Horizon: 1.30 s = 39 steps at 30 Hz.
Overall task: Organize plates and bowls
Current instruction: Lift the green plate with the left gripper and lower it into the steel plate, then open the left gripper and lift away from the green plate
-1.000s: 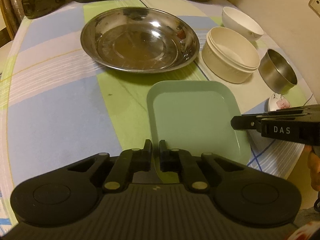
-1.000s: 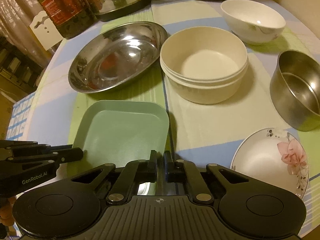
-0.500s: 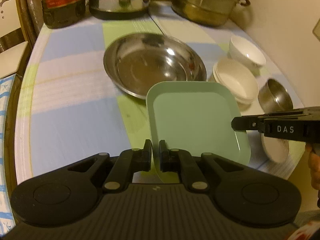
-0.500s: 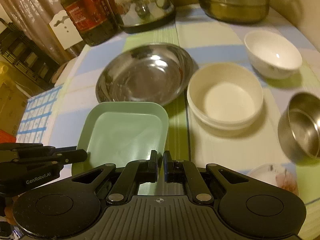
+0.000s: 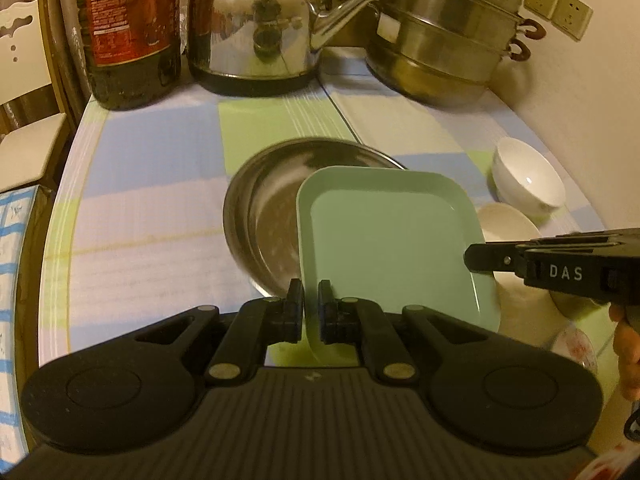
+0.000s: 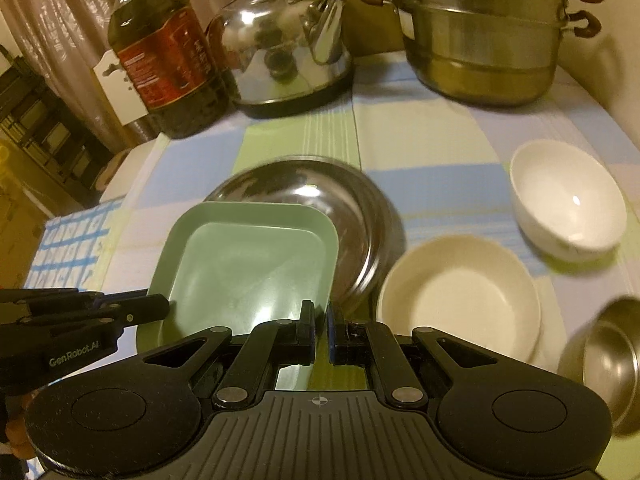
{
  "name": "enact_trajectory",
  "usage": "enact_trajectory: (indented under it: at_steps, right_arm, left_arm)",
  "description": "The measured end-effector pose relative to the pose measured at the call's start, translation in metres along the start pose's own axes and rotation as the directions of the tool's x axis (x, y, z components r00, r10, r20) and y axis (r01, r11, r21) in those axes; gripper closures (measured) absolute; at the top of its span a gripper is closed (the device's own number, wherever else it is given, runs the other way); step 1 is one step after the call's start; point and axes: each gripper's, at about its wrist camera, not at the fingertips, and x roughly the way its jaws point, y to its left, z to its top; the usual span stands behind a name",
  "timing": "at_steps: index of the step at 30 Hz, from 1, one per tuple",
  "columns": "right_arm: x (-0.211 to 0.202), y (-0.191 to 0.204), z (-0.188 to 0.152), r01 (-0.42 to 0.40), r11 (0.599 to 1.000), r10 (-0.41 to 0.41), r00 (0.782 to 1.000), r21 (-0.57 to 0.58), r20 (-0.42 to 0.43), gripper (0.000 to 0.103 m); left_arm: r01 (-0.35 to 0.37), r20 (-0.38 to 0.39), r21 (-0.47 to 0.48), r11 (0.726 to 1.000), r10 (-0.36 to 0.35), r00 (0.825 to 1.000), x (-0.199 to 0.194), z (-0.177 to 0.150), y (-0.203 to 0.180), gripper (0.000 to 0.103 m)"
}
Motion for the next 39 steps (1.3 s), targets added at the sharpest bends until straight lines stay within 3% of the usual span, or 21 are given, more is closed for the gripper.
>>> enact_trajectory:
  at_steps: [14, 25, 39]
  right_arm:
    - [0.061, -0.012, 0.048, 0.034, 0.999, -0.035, 0.999, -0.019, -0.018, 0.097]
    - [0.097, -0.022, 0.052, 0.050, 0.999, -0.051, 0.994, -0.014, -0.092, 0.097]
    - [0.109, -0.026, 0.053, 0.073, 0.997, -0.073, 0.993, -0.003, -0.094, 0.097]
  left_arm:
    - [-0.032, -0.046, -0.039, 0.999, 0.031, 0.998, 0.054, 0.027, 0.010, 0.097]
    - [-0.044, -0.103, -0.059, 0.997, 0.037, 0.994, 0.081, 0.030, 0.013, 0.097]
    - [-0.089, -0.105, -0.053, 0.995, 0.083, 0.991, 0.091, 0.030, 0.011, 0.095]
